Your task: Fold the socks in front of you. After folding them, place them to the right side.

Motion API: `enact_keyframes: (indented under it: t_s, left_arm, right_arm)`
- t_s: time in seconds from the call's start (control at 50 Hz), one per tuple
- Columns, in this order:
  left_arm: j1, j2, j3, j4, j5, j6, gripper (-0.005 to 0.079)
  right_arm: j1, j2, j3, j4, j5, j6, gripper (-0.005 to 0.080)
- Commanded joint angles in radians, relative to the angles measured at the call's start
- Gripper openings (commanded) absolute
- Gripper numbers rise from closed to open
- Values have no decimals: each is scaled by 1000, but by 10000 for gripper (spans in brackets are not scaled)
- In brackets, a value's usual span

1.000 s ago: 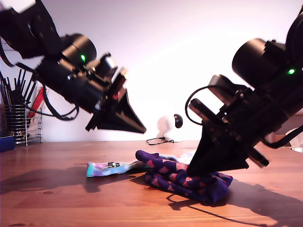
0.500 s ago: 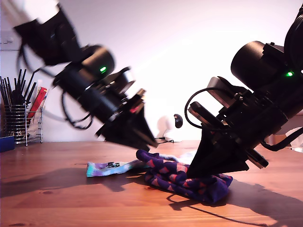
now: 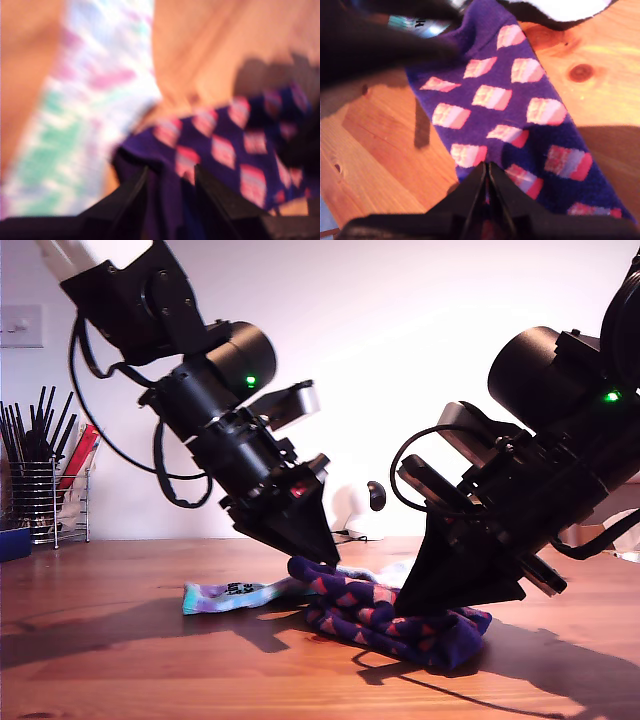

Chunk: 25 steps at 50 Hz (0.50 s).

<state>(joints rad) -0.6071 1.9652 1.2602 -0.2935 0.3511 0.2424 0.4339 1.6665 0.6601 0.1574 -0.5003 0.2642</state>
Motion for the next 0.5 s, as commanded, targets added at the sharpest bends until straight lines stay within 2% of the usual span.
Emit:
enact_keyframes:
  t_s: [0.0,0.12,0.16,0.24,0.26,0.48]
  left_arm:
    - [-6,40,-11,-16,-8,23,257]
    - [-11,43,-9,-24,-31,27,228]
    - [-11,43,-5,-27,-33,27,167]
    - [-10,43,18,-61,-19,27,-36]
    - [-10,43,25,-70,-16,27,-16]
    - [-3,43,137,-254,64,9,-21]
  right_arm:
    - [4,6,10,10,2,-3,-11]
    - [4,6,10,11,2,-3,-11]
    - [4,6,10,11,2,-3,-11]
    - [4,5,10,10,2,-3,-11]
    - [4,5,10,10,2,-3,-11]
    - [4,5,10,10,2,-4,-11]
